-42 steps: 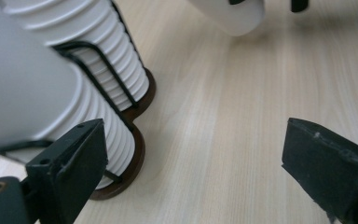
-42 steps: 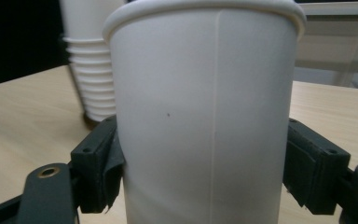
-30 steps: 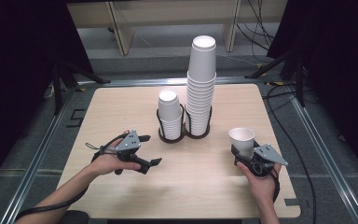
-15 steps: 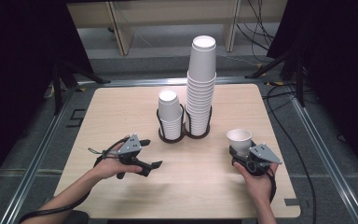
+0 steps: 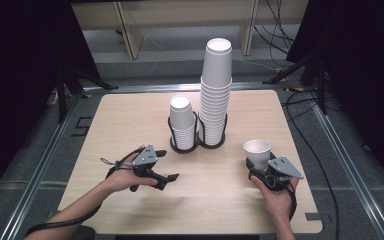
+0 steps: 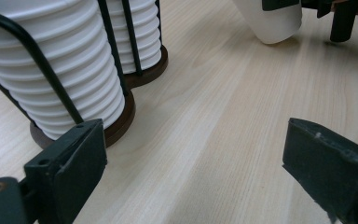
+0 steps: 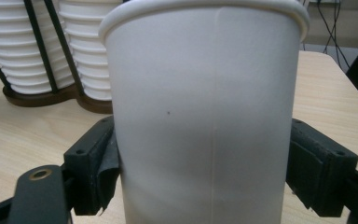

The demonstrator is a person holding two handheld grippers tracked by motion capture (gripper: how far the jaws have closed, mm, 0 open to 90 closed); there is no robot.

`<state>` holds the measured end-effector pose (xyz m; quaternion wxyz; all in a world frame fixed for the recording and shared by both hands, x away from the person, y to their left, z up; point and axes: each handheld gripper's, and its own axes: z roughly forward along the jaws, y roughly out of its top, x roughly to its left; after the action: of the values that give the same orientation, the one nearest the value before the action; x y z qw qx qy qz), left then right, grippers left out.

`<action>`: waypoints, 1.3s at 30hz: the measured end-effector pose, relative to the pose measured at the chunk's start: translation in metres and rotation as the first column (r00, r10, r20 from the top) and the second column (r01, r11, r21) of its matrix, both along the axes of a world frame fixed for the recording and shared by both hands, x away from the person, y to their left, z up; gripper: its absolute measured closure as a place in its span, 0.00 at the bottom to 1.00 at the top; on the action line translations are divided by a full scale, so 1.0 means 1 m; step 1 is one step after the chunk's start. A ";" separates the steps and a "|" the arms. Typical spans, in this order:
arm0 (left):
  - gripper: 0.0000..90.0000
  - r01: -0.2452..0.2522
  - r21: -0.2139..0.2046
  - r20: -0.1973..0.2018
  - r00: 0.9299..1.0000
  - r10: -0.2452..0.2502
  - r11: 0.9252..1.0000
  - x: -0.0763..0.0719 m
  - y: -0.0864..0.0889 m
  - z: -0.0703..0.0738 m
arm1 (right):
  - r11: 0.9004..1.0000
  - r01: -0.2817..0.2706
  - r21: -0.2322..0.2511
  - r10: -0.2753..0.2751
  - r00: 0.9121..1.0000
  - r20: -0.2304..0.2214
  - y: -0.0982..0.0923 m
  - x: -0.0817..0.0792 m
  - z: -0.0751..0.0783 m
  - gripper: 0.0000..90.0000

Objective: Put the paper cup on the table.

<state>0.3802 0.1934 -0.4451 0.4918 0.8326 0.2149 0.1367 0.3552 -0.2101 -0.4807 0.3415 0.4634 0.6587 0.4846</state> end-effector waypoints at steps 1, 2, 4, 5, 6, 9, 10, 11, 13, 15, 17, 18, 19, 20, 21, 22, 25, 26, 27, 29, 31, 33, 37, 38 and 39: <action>0.07 0.011 0.006 0.000 1.000 -0.011 1.000 0.001 -0.001 0.000 | 1.000 -0.011 0.007 0.011 1.000 -0.008 0.000 0.000 0.000 0.22; 0.07 0.004 0.012 0.002 1.000 -0.004 1.000 0.000 -0.002 0.000 | 1.000 -0.013 0.002 0.013 1.000 -0.010 0.000 -0.001 0.000 0.22; 0.07 0.009 0.004 -0.002 1.000 -0.009 1.000 0.000 -0.004 0.000 | 1.000 -0.007 0.011 0.008 1.000 -0.017 0.000 -0.002 0.000 0.22; 0.07 0.009 0.004 -0.002 1.000 -0.009 1.000 0.000 -0.004 0.000 | 1.000 -0.007 0.011 0.008 1.000 -0.017 0.000 -0.002 0.000 0.22; 0.07 0.008 0.005 -0.001 1.000 -0.008 1.000 0.000 -0.004 0.000 | 1.000 -0.001 0.001 0.001 1.000 0.000 0.000 -0.003 0.000 0.21; 0.07 0.013 0.007 0.003 1.000 -0.013 1.000 0.001 -0.004 0.000 | 1.000 -0.005 0.010 0.005 1.000 -0.026 0.000 -0.005 0.000 0.21; 0.07 0.014 0.008 0.004 1.000 -0.014 1.000 0.001 -0.004 0.000 | 1.000 0.001 0.026 0.000 1.000 -0.030 0.000 -0.006 0.000 0.20; 0.07 0.016 0.003 -0.002 1.000 -0.016 1.000 0.001 -0.005 0.000 | 0.999 0.006 0.038 -0.005 1.000 -0.019 0.000 -0.007 0.000 0.20; 0.07 0.016 0.015 0.002 1.000 -0.016 1.000 0.001 -0.004 0.001 | 1.000 0.003 0.015 -0.003 0.999 -0.039 -0.001 -0.009 0.001 0.20; 0.07 0.016 0.017 0.004 1.000 -0.017 1.000 0.001 -0.004 0.002 | 0.999 -0.006 0.033 0.007 0.999 -0.042 0.000 -0.011 0.001 0.19; 0.07 0.027 0.024 0.007 1.000 -0.027 0.999 0.001 -0.004 0.002 | 1.000 -0.012 -0.003 0.012 1.000 -0.025 -0.002 -0.011 0.001 0.19; 0.07 0.027 0.023 0.007 1.000 -0.028 0.999 0.001 -0.004 0.002 | 1.000 -0.007 0.005 0.007 1.000 -0.020 -0.002 -0.012 0.001 0.18; 0.07 0.024 0.017 0.009 1.000 -0.024 1.000 0.001 -0.004 0.002 | 1.000 -0.005 -0.001 0.005 0.999 -0.042 -0.002 -0.014 0.002 0.18; 0.07 0.020 0.021 0.008 1.000 -0.020 1.000 0.000 -0.004 0.002 | 1.000 -0.009 0.027 0.010 0.999 -0.050 -0.002 -0.015 0.002 0.17; 0.07 0.025 0.013 0.006 1.000 -0.026 1.000 0.001 -0.004 0.001 | 1.000 -0.003 0.026 0.005 0.997 -0.075 -0.002 -0.018 0.002 0.16; 0.07 0.024 0.012 0.007 1.000 -0.024 1.000 0.001 -0.004 0.001 | 1.000 -0.013 0.020 0.014 0.999 -0.046 -0.004 -0.017 0.001 0.16; 0.07 0.021 0.022 0.006 1.000 -0.021 1.000 0.000 -0.004 0.000 | 0.999 -0.014 0.029 0.016 0.997 -0.071 -0.005 -0.020 0.000 0.10; 0.07 0.022 0.023 0.006 1.000 -0.023 0.999 0.000 -0.004 0.000 | 1.000 -0.015 0.027 0.017 0.997 -0.074 -0.006 -0.021 -0.001 0.09; 0.07 0.024 0.031 0.009 1.000 -0.024 0.999 0.000 -0.003 0.000 | 1.000 -0.015 0.018 0.016 0.996 -0.087 -0.007 -0.023 -0.001 0.08; 0.07 0.026 0.028 0.008 1.000 -0.027 0.999 0.000 -0.004 -0.001 | 1.000 -0.024 0.015 0.026 0.996 -0.083 -0.007 -0.026 -0.003 0.06; 0.07 0.038 0.032 0.003 0.999 -0.038 0.999 0.000 -0.003 -0.001 | 0.999 -0.026 -0.025 0.024 0.995 -0.096 -0.009 -0.029 -0.003 0.04; 0.07 0.034 0.031 0.008 0.999 -0.035 0.999 0.000 -0.004 -0.002 | 1.000 -0.025 -0.004 0.024 0.994 -0.107 -0.009 -0.031 -0.005 0.04; 0.07 0.017 0.012 0.005 1.000 -0.017 1.000 -0.002 -0.002 -0.002 | 0.999 -0.031 0.011 0.032 0.992 -0.119 -0.011 -0.038 -0.005 0.03; 0.07 0.014 0.018 0.004 1.000 -0.015 1.000 -0.002 -0.001 -0.002 | 0.999 -0.034 0.004 0.035 0.992 -0.117 -0.012 -0.040 -0.004 0.03; 0.07 0.010 0.012 0.005 1.000 -0.010 1.000 -0.002 0.000 -0.003 | 1.000 -0.031 0.004 0.031 0.994 -0.108 -0.013 -0.041 -0.004 0.03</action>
<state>0.3784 0.1938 -0.4485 0.4879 0.8364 0.2085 0.1377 0.3146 -0.2226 -0.4851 0.2971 0.4790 0.6827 0.4650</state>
